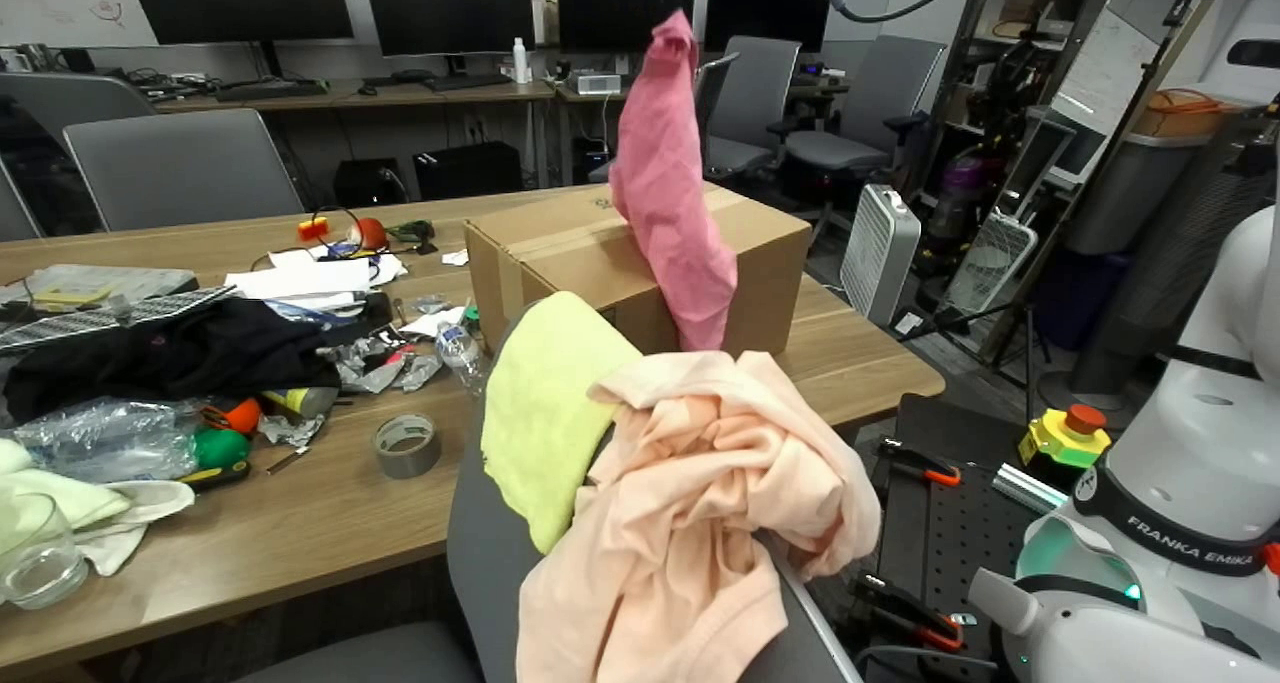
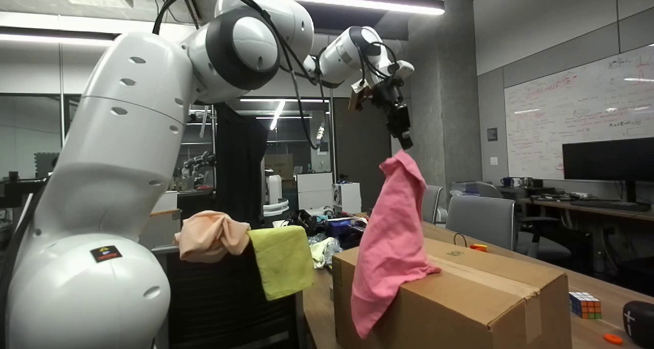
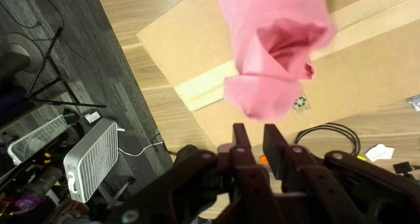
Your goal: Move the pink and peach shirt and the green towel to the top of the box
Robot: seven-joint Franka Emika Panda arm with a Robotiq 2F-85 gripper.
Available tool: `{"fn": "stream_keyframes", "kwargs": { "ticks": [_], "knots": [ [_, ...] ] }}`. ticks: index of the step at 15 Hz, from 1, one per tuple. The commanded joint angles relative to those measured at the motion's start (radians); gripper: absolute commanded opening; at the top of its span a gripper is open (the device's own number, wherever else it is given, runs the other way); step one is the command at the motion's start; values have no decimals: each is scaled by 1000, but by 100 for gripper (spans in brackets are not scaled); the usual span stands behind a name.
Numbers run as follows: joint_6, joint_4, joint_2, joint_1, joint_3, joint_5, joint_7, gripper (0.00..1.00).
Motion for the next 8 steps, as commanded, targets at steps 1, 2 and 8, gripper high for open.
{"fn": "stream_keyframes", "kwargs": {
  "ticks": [1, 2, 8],
  "knots": [
    [-71, 97, 52, -21, 4, 51, -92, 53],
    [-78, 98, 55, -23, 3, 56, -97, 60],
    [-29, -65, -32, -38, 16, 80, -209, 100]
  ]
}}
